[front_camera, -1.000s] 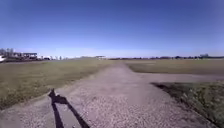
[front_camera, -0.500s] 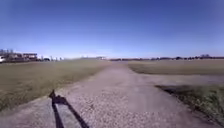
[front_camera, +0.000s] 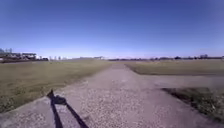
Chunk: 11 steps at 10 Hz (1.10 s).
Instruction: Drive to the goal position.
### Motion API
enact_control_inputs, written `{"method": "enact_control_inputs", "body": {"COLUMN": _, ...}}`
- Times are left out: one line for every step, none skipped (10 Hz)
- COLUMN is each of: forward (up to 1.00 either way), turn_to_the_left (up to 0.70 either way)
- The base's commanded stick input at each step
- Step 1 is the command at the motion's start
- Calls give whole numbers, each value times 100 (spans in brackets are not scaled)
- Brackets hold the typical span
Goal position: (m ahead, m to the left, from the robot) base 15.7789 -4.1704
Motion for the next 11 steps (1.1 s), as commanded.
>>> {"method": "enact_control_inputs", "body": {"forward": 70, "turn_to_the_left": 0}}
{"method": "enact_control_inputs", "body": {"forward": 70, "turn_to_the_left": 0}}
{"method": "enact_control_inputs", "body": {"forward": 70, "turn_to_the_left": 0}}
{"method": "enact_control_inputs", "body": {"forward": 70, "turn_to_the_left": 0}}
{"method": "enact_control_inputs", "body": {"forward": 70, "turn_to_the_left": 0}}
{"method": "enact_control_inputs", "body": {"forward": 70, "turn_to_the_left": 0}}
{"method": "enact_control_inputs", "body": {"forward": 70, "turn_to_the_left": 0}}
{"method": "enact_control_inputs", "body": {"forward": 70, "turn_to_the_left": 0}}
{"method": "enact_control_inputs", "body": {"forward": 70, "turn_to_the_left": -19}}
{"method": "enact_control_inputs", "body": {"forward": 70, "turn_to_the_left": -35}}
{"method": "enact_control_inputs", "body": {"forward": 70, "turn_to_the_left": -35}}
